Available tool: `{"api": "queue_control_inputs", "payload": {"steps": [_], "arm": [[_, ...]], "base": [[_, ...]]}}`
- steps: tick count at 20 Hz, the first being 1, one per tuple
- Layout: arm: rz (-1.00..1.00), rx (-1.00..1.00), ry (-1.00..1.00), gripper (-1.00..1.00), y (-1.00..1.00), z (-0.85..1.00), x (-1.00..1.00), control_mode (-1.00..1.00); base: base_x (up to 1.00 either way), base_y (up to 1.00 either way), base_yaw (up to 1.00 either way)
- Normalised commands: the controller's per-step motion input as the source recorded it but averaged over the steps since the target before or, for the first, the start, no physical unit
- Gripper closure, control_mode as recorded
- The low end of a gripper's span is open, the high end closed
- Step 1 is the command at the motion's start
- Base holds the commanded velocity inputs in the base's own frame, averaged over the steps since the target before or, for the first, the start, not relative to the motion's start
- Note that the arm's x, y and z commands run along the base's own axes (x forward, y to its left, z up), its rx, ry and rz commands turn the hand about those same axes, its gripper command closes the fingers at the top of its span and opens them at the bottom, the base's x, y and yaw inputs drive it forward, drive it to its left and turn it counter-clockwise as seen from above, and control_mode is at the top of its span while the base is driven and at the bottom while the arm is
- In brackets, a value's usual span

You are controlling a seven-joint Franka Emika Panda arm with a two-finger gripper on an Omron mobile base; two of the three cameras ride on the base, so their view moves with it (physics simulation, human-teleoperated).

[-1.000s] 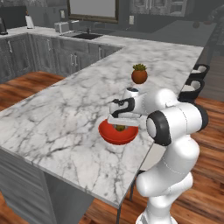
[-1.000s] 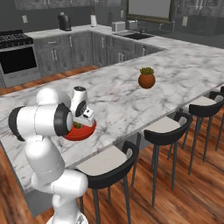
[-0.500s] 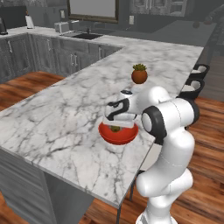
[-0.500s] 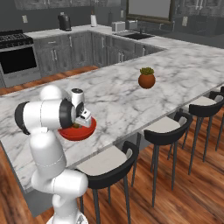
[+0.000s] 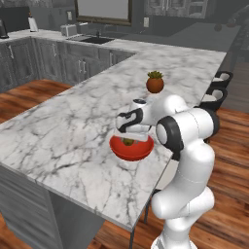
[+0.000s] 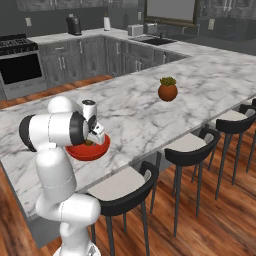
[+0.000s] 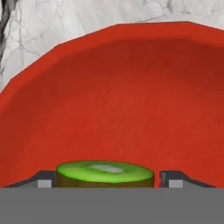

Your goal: Retrieve the kiwi and apple from the fridge and place them into the bowl on the dining table.

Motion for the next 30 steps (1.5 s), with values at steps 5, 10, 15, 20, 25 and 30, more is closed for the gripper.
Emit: {"api": "queue_control_inputs", "payload": {"steps": [5, 10, 15, 20, 25, 30], "arm": [[-0.03, 0.0, 0.0, -1.0, -0.06, 0.19, -0.03, -1.0], [0.0, 0.0, -0.03, -1.0, 0.0, 0.76, -0.18, -1.0], [0.0, 0.0, -0.13, -1.0, 0.0, 1.0, -0.51, -1.0], [0.02, 0.0, -0.22, -1.0, -0.15, 1.0, -0.85, -1.0], [0.07, 0.0, -0.21, -1.0, -0.4, 1.0, -1.0, -1.0], [0.13, 0.0, -0.21, -1.0, -0.49, 1.0, -1.0, -1.0]], "base": [[0.0, 0.0, 0.0], [0.0, 0.0, 0.0], [0.0, 0.0, 0.0], [0.0, 0.0, 0.0], [0.0, 0.0, 0.0], [0.0, 0.0, 0.0]]}}
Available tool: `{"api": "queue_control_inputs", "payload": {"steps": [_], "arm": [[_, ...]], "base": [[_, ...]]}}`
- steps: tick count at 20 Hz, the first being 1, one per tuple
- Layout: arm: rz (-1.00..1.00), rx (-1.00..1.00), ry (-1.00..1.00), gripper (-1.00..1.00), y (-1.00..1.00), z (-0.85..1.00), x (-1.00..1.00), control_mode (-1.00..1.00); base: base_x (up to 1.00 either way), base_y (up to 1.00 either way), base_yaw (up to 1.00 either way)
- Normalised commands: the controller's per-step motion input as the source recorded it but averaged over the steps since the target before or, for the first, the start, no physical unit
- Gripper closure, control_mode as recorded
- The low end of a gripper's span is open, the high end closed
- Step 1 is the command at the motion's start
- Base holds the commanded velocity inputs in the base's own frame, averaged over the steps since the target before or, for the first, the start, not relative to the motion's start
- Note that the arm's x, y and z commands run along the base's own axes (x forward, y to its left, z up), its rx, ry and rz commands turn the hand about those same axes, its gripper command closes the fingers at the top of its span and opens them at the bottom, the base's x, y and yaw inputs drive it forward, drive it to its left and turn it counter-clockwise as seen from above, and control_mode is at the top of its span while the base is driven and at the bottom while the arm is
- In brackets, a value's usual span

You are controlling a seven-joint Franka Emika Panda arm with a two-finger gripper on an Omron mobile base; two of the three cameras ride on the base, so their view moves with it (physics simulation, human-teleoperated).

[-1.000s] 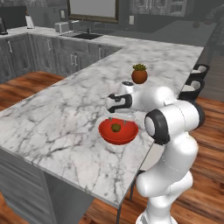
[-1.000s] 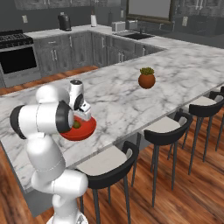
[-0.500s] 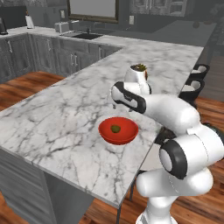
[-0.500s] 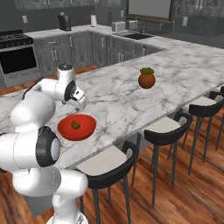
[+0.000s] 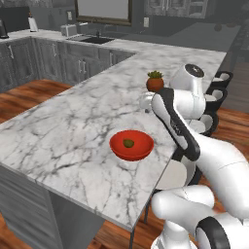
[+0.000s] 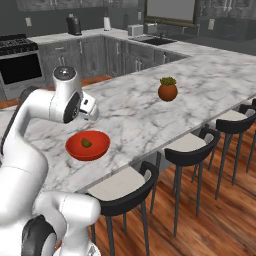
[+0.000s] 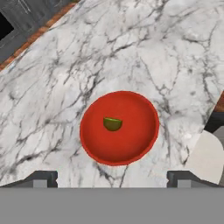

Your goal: Retrieve the kiwi and apple from the fridge and place them into the bowl on the dining table.

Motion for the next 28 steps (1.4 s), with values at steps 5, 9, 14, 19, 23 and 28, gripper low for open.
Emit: {"api": "queue_control_inputs", "payload": {"steps": [5, 9, 14, 19, 23, 28], "arm": [[0.18, 0.0, -0.11, -1.0, -0.28, 0.75, -0.98, -1.0], [0.2, -0.02, -0.06, -1.0, 0.0, 0.19, -0.78, -1.0], [0.23, -0.04, -0.12, -1.0, 0.0, 0.0, -0.99, -1.0], [0.2, -0.09, -0.13, -1.0, 0.0, 0.0, -0.96, -1.0], [0.2, -0.1, -0.09, -1.0, 0.0, 0.0, -0.86, -1.0], [0.07, -0.09, 0.02, -1.0, 0.07, 0.0, -0.26, 1.0]], "base": [[0.0, 0.0, 0.0], [0.0, 0.0, 0.0], [0.0, 0.0, 0.0], [0.0, 0.0, 0.0], [0.0, 0.0, 0.0], [-0.1, 0.08, 0.01]]}}
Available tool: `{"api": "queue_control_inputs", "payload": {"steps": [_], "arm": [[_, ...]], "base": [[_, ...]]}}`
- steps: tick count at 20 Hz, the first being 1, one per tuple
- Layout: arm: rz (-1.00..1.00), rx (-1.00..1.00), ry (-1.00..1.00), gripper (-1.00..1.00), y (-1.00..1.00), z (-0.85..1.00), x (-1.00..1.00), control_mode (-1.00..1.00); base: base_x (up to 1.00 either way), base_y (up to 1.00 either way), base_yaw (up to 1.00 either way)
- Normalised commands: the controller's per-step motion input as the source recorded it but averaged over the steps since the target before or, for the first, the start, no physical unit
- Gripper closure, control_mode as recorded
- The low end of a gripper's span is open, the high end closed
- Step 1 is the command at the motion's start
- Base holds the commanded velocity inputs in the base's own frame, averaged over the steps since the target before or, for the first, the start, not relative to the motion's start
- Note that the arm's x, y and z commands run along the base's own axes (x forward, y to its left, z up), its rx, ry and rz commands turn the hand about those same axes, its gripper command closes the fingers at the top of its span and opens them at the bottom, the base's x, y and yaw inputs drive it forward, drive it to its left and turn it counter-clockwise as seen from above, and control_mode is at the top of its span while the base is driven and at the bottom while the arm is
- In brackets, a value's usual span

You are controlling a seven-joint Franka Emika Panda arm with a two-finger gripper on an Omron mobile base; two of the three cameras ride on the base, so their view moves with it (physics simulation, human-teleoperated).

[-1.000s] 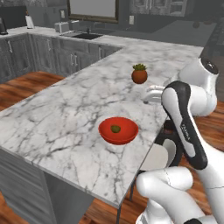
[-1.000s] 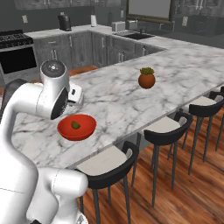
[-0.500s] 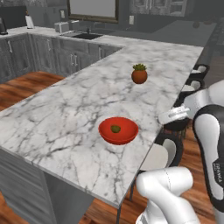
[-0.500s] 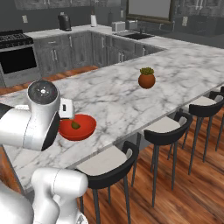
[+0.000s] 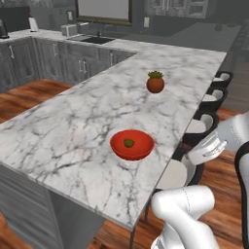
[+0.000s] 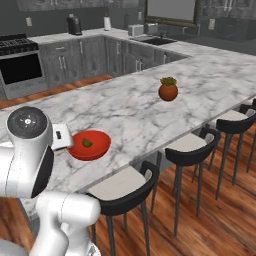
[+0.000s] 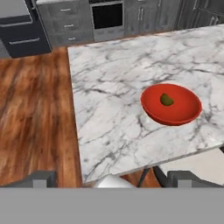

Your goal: Retrieve the kiwi and apple from the fridge and place them into the bowl on the dining table.

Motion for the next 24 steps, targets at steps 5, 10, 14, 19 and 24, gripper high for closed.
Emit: {"api": "queue_control_inputs", "payload": {"steps": [5, 10, 14, 19, 24], "arm": [[0.0, 0.0, 0.0, -1.0, 0.0, 0.0, 0.0, 1.0], [0.0, 0.0, 0.0, -1.0, 0.0, 0.0, 0.0, 1.0], [0.0, 0.0, 0.0, -1.0, 0.0, 0.0, 0.0, 1.0], [0.0, 0.0, 0.0, -1.0, 0.0, 0.0, 0.0, 1.0], [0.0, 0.0, 0.0, -1.0, 0.0, 0.0, 0.0, 1.0]], "base": [[-0.47, 0.27, 0.01], [-0.57, 0.53, 0.18], [-0.66, 0.58, 0.37], [-0.5, 0.73, 0.39], [-0.06, 0.72, 0.32]]}}
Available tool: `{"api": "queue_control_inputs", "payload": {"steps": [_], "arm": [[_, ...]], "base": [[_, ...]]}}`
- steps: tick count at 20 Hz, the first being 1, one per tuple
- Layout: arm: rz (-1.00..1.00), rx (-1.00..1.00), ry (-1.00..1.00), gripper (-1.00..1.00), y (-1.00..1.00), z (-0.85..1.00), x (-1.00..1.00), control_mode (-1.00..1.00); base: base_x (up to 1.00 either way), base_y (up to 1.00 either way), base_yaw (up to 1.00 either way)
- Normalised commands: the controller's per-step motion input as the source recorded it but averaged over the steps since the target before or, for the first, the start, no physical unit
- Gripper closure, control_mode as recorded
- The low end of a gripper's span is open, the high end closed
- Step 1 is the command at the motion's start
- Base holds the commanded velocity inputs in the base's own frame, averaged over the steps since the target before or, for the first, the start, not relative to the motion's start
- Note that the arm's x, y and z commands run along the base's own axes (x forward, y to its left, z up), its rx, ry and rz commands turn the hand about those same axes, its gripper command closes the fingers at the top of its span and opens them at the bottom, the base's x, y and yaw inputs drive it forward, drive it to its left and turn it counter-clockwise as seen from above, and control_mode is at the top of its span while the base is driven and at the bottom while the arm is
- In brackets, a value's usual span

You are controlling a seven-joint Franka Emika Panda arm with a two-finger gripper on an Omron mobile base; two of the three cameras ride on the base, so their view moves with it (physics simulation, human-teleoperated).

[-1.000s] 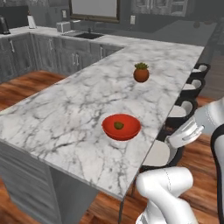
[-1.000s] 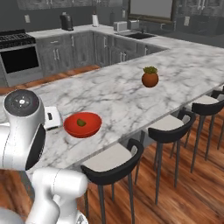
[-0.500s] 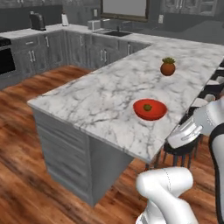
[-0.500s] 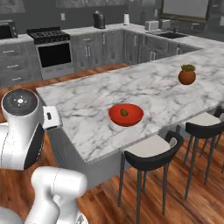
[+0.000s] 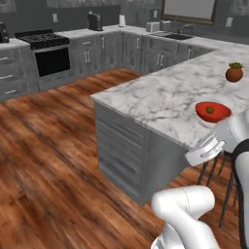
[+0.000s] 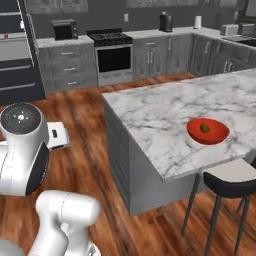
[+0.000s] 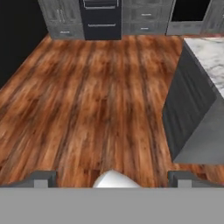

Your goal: Retrieve the kiwi and apple from the fridge and place them into the bowl on the dining table.

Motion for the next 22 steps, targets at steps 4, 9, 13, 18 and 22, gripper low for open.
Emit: {"api": "queue_control_inputs", "payload": {"steps": [4, 9, 13, 18, 22], "arm": [[0.0, 0.0, 0.0, -1.0, 0.0, 0.0, 0.0, 1.0], [0.0, 0.0, 0.0, -1.0, 0.0, 0.0, 0.0, 1.0], [0.0, 0.0, 0.0, -1.0, 0.0, 0.0, 0.0, 1.0], [0.0, 0.0, 0.0, -1.0, 0.0, 0.0, 0.0, 1.0], [0.0, 0.0, 0.0, -1.0, 0.0, 0.0, 0.0, 1.0]], "base": [[0.08, 0.64, 0.29], [0.31, 0.72, 0.24], [0.59, 0.8, 0.23], [0.79, 0.79, 0.21], [0.88, 0.81, 0.19]]}}
